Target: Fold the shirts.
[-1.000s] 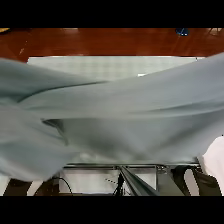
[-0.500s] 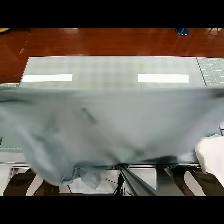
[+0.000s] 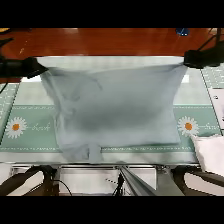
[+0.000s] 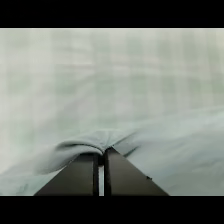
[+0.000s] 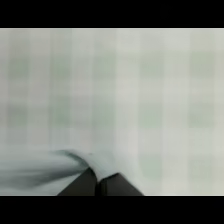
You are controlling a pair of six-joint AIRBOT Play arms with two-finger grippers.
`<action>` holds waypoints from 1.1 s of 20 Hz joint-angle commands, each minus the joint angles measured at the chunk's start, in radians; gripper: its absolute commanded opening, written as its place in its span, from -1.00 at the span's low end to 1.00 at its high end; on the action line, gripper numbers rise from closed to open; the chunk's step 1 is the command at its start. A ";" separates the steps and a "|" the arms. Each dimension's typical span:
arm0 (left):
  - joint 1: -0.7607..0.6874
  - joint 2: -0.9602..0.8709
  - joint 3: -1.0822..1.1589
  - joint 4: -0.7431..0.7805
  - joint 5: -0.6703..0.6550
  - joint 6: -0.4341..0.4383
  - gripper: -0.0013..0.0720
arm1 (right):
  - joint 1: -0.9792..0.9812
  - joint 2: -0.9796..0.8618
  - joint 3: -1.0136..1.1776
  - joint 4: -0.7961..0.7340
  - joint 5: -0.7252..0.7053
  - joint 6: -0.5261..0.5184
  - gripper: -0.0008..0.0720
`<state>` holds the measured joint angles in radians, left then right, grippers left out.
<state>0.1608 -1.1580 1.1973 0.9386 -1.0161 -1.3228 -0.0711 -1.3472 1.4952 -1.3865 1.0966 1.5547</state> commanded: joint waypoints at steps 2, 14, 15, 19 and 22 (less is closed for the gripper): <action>-0.017 -0.230 -0.010 -0.109 0.245 0.033 -0.89 | 0.005 -0.154 -0.002 0.046 -0.293 0.043 -0.92; -0.109 -0.380 -0.008 -0.085 0.400 0.162 -0.89 | -0.004 -0.336 -0.001 0.120 -0.350 0.024 -0.92; -0.089 -0.370 0.002 -0.086 0.315 0.154 -0.89 | -0.010 -0.316 -0.001 0.119 -0.293 0.001 -0.92; -0.002 -0.319 0.053 -0.061 -0.106 0.121 -0.89 | -0.021 -0.207 -0.001 0.039 -0.057 -0.048 -0.92; 0.019 -0.310 0.048 0.039 -0.278 0.032 -0.89 | -0.021 -0.182 -0.002 -0.019 0.103 -0.047 -0.92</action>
<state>0.1532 -1.4811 1.2385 0.8967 -1.0645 -1.2335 -0.0898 -1.5616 1.4940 -1.3453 1.0164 1.5196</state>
